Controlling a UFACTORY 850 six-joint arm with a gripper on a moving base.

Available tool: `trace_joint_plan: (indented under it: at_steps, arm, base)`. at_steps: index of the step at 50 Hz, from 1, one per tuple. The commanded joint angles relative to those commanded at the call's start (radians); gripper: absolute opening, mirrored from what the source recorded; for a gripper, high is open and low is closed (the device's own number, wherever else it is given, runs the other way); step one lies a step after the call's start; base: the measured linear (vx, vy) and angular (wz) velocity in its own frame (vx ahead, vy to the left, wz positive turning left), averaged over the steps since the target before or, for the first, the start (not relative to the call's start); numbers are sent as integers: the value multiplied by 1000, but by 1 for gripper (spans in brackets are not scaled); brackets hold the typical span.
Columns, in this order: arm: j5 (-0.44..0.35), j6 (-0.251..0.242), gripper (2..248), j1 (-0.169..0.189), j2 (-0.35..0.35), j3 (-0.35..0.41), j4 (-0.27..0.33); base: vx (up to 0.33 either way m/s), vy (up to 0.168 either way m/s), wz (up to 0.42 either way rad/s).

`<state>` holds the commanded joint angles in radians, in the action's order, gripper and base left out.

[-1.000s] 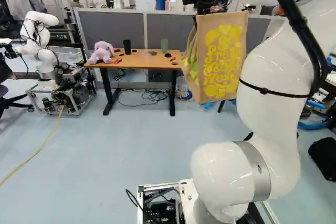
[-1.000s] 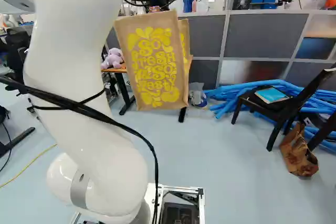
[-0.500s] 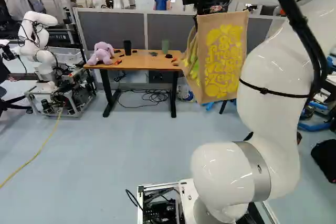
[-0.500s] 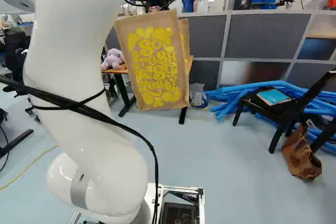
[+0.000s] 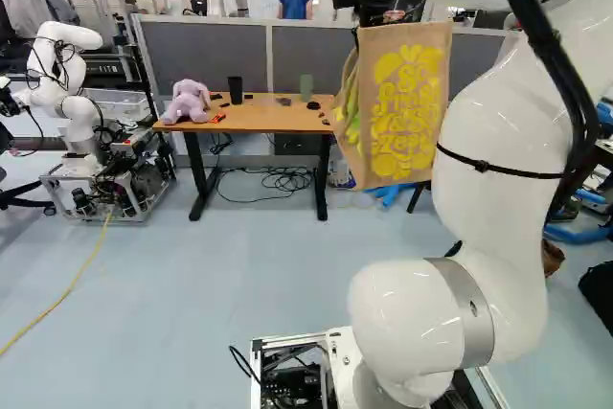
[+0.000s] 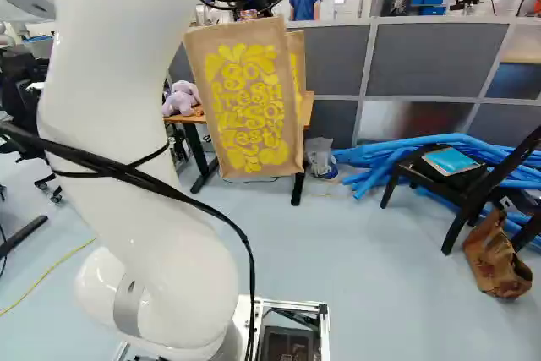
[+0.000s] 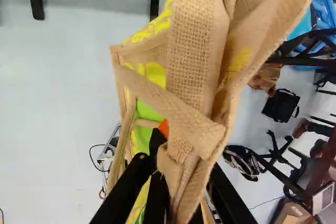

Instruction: Pick up the bag on the ground and place it on the table

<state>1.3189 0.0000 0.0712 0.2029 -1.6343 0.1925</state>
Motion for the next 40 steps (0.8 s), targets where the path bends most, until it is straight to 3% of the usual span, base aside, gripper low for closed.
trace_joint_plan:
  at_steps: [40]
  arm:
    - [0, 0, 33, 0, 0, 0, 0]
  base:
    - [127, 78, -20]
